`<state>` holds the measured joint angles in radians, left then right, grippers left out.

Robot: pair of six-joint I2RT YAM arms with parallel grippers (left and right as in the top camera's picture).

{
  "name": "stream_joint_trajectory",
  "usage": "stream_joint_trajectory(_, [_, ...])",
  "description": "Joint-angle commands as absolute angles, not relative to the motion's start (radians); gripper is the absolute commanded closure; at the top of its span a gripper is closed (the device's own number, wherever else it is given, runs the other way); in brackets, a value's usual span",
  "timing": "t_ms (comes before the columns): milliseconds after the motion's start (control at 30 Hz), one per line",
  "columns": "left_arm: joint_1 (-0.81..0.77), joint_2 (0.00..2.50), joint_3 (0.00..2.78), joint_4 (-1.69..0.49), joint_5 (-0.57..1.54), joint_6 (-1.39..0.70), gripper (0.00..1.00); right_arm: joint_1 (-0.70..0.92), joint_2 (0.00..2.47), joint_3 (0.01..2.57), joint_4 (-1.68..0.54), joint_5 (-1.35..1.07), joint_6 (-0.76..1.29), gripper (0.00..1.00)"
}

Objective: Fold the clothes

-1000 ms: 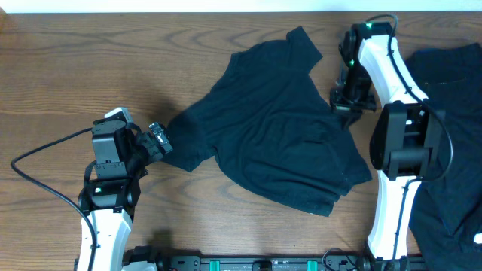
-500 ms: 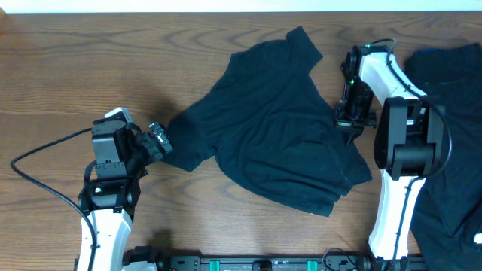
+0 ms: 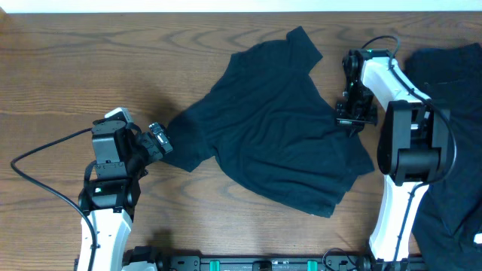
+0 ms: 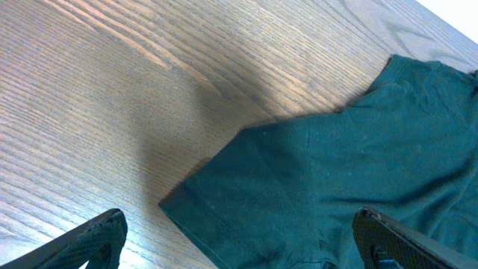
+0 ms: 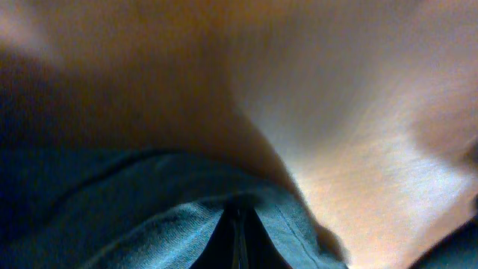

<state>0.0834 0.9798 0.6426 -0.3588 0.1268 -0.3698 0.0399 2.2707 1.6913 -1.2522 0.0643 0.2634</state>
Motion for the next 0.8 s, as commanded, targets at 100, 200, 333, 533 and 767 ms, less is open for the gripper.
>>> stream_joint_trajectory(100, [0.086,0.98,0.646,-0.359,0.118,-0.368,0.02,-0.012,2.308,1.674,-1.11,0.109,0.223,0.99])
stream_joint_trajectory(200, [0.086,0.98,0.646,-0.359,0.118,-0.369,0.02,-0.029,2.308,1.674,-1.061,0.109,0.182,0.99])
stream_joint_trajectory(333, [0.086,0.98,0.646,-0.359,0.119,-0.368,0.02,-0.05,2.308,1.674,-1.005,0.109,0.167,0.99])
stream_joint_trajectory(533, [0.086,0.98,0.646,-0.359,0.119,-0.369,0.02,-0.065,2.307,1.682,-0.938,0.102,0.167,0.97])
stream_joint_trajectory(767, [0.086,0.98,0.646,-0.359,0.118,-0.369,0.02,-0.065,2.267,1.925,-1.071,0.104,0.167,0.87])
